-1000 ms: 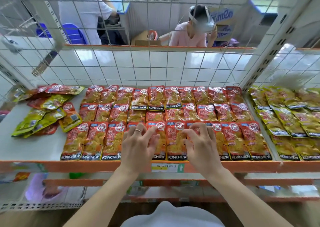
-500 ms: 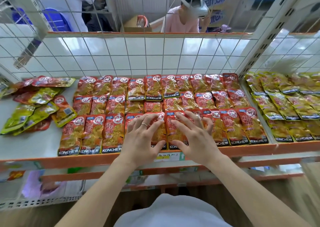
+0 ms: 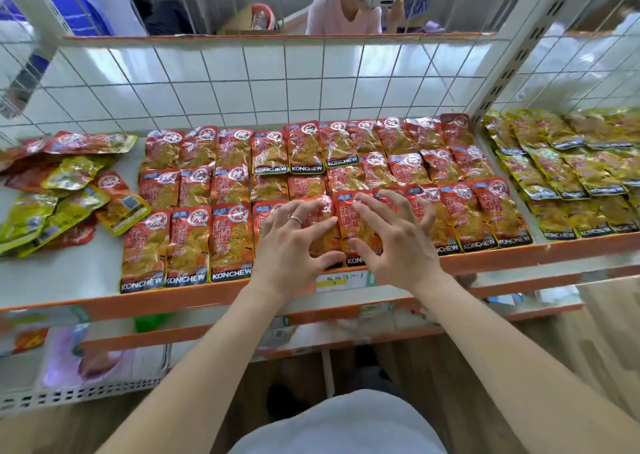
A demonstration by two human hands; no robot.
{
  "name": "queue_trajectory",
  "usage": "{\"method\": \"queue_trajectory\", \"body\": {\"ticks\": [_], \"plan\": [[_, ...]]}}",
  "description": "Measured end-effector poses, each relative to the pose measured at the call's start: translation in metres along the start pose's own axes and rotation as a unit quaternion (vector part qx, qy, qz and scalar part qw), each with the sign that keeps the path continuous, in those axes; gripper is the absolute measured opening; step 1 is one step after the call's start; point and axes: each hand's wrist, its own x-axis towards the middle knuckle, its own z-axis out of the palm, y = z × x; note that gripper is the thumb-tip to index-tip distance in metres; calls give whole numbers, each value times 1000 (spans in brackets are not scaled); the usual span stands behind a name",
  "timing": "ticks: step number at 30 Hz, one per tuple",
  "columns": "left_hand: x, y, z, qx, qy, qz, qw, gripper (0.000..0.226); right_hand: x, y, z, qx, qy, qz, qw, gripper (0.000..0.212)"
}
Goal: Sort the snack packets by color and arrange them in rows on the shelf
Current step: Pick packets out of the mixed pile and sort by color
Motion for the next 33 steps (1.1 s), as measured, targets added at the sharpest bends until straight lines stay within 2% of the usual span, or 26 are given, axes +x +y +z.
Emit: {"method": "queue_trajectory", "body": {"ticks": [13, 19, 25, 33], "plan": [[1, -1, -2, -28, -30, -24, 999, 60, -1, 1, 0, 5, -29, -1, 1000, 60], [0, 3, -1, -35, -4, -42, 998, 77, 0, 2, -1, -3, -54, -7, 998, 62], [0, 8, -1, -20, 13, -48, 999, 62, 1, 5, 1, 8, -29, -25, 999, 60], [1, 12, -2, -19, 8, -47, 999, 57, 0, 7, -1, 25, -29, -27, 999, 61]]}}
